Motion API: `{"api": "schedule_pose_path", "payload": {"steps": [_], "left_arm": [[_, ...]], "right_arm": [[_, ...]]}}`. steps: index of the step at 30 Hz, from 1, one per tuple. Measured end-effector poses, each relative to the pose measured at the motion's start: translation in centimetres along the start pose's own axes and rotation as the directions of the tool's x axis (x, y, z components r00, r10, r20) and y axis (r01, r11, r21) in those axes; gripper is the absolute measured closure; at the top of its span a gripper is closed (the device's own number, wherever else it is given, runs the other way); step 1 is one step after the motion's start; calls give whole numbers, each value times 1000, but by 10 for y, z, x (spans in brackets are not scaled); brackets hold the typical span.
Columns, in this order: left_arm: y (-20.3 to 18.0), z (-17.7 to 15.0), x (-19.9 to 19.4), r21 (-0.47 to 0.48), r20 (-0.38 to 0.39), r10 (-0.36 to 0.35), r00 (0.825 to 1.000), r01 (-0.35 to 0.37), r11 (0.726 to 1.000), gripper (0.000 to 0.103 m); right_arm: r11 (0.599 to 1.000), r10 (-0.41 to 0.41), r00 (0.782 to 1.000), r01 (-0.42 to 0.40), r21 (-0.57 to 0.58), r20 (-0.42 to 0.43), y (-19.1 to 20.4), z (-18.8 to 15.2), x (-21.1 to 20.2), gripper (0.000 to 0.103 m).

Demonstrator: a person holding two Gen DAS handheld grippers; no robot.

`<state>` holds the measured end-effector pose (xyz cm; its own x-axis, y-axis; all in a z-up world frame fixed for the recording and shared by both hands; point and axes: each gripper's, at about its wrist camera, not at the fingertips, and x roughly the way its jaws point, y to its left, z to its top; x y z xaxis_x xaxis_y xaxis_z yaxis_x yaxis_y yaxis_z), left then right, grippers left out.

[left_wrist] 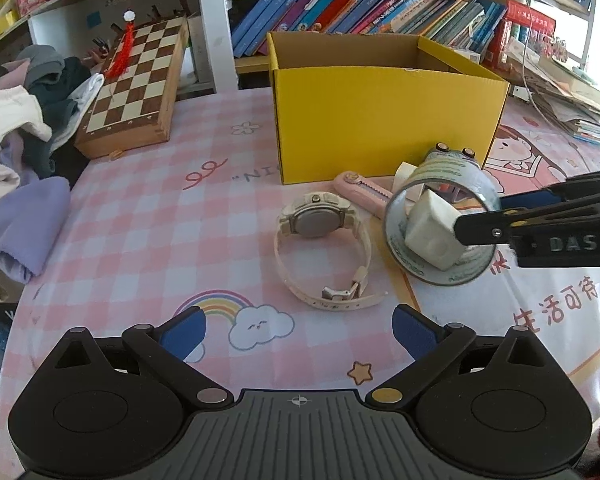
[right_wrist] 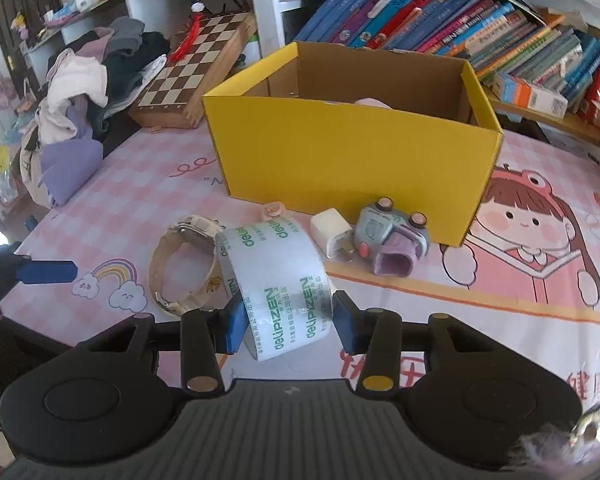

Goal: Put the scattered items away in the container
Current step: 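Lower the right gripper onto the clear packing-tape roll and close it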

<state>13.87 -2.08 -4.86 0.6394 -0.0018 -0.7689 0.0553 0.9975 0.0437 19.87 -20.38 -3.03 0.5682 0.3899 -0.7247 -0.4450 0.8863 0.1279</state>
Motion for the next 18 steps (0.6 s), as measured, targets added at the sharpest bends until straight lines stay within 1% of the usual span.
{"api": "schedule_pose_path", "payload": {"steps": [3, 8, 15, 18], "left_arm": [[-4, 2, 5, 9, -2, -3, 1000, 3, 1000, 3], [-15, 5, 11, 49, 3, -2, 1000, 2, 999, 3], [-16, 11, 20, 31, 12, 8, 1000, -8, 999, 6], [-18, 13, 25, 38, 11, 6, 1000, -6, 999, 6]], "right_arm": [[1000, -4, 1000, 4, 31, 5, -8, -2, -4, 62], [998, -6, 1000, 6, 60, 11, -19, -6, -10, 64], [996, -20, 1000, 19, 87, 15, -33, -12, -17, 64], [992, -31, 999, 28, 120, 22, -42, -15, -21, 65]]}}
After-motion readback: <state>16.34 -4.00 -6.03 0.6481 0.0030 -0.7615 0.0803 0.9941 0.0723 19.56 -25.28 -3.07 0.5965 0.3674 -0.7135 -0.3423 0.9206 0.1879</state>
